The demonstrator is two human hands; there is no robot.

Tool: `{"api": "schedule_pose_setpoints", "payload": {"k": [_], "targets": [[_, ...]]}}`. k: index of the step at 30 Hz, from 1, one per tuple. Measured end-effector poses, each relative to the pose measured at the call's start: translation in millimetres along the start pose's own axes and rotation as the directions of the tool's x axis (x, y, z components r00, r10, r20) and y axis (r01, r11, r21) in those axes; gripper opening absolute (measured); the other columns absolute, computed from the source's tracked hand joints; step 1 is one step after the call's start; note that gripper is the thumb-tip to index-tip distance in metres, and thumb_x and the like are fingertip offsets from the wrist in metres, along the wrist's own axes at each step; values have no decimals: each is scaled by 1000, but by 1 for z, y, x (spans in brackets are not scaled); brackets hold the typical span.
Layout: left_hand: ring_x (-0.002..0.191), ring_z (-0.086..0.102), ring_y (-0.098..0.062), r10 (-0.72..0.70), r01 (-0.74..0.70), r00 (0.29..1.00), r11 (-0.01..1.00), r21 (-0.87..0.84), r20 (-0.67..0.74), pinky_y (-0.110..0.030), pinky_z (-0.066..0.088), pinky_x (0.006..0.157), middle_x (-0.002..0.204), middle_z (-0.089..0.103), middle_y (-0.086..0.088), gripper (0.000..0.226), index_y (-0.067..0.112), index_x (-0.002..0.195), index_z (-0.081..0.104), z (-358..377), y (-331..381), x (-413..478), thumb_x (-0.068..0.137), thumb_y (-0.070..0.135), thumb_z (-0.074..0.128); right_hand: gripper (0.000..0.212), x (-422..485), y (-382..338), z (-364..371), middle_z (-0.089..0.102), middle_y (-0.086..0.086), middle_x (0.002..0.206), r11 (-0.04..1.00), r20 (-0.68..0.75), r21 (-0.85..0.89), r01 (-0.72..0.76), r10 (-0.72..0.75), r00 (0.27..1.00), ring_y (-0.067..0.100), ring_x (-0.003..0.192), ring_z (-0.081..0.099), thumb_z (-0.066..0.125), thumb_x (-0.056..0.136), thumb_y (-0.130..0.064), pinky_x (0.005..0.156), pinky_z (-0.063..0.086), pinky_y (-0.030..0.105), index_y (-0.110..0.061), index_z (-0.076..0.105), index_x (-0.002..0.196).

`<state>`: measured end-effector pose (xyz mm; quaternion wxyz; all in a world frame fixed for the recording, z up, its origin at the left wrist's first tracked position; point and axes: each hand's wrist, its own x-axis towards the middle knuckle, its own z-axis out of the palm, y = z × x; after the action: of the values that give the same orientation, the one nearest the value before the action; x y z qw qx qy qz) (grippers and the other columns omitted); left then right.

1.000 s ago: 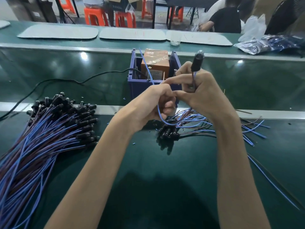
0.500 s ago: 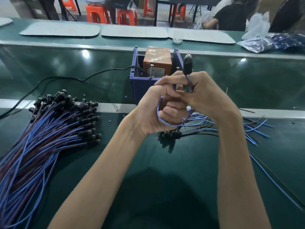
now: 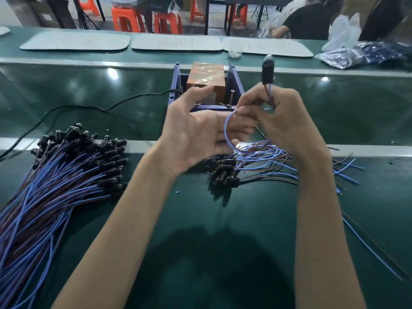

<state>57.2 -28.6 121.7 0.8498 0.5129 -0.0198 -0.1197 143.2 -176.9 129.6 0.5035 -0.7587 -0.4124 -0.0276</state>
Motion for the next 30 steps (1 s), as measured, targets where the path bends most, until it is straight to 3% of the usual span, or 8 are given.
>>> {"api": "schedule_pose_setpoints", "payload": {"k": [2,5,9,15,19,22,27,30], "targets": [[83,62,-17,179,-143,977,954,264,-119,-31,47,85,89,69,-6,39,10,92,69,-5,3,-2,78,35,43,11,-1,0,-4,60,-11,75,999,-17,11,45,-45,999,2,71,52,66,84,-3,72,42,15,-14,63,85],[83,63,-6,546,-314,826,649,693,-137,-23,51,80,93,65,2,24,22,102,61,-5,0,-1,83,10,54,13,-3,-2,-5,62,-9,77,992,-9,91,82,-81,997,-1,71,54,66,85,-6,73,42,15,-19,63,88],[85,64,-9,793,-511,608,346,787,45,-22,53,77,96,63,-2,32,22,113,61,1,-17,6,85,7,69,13,-4,-7,1,65,5,80,976,-33,208,64,-59,998,17,77,58,66,83,-11,76,47,29,-22,61,83],[71,58,-13,970,-500,206,-8,866,128,-20,52,60,93,57,-8,18,-4,99,70,2,-27,15,81,-5,72,11,-4,-13,3,67,-17,67,955,-45,276,104,-95,994,4,59,58,65,86,-10,61,48,17,-19,61,82],[74,63,-17,972,-479,170,-63,876,162,-32,54,54,93,59,-6,12,-6,95,71,0,-28,15,84,-6,67,11,-2,-15,4,67,-8,70,960,-87,254,120,-101,991,5,57,58,65,87,-7,62,47,19,-15,60,83],[66,68,-14,990,-445,133,21,895,43,-36,54,50,91,61,-6,11,-6,93,68,-4,-26,14,90,-2,59,5,0,-13,9,64,20,80,965,-127,240,102,-73,989,11,65,60,63,89,-8,71,50,31,-7,58,89],[77,68,-21,986,-328,66,166,930,-153,-31,57,66,91,63,-11,12,0,94,62,-15,-20,14,95,8,53,20,2,-8,8,61,3,84,968,-273,216,127,-64,960,13,80,60,71,78,2,82,51,29,-9,56,86],[84,66,-20,974,-322,75,228,919,-216,-23,51,74,94,64,-16,11,-1,96,58,-21,-18,14,94,10,54,22,4,-7,7,57,1,72,975,-423,217,41,56,904,15,65,55,71,82,-16,66,49,32,-20,51,75]]}}
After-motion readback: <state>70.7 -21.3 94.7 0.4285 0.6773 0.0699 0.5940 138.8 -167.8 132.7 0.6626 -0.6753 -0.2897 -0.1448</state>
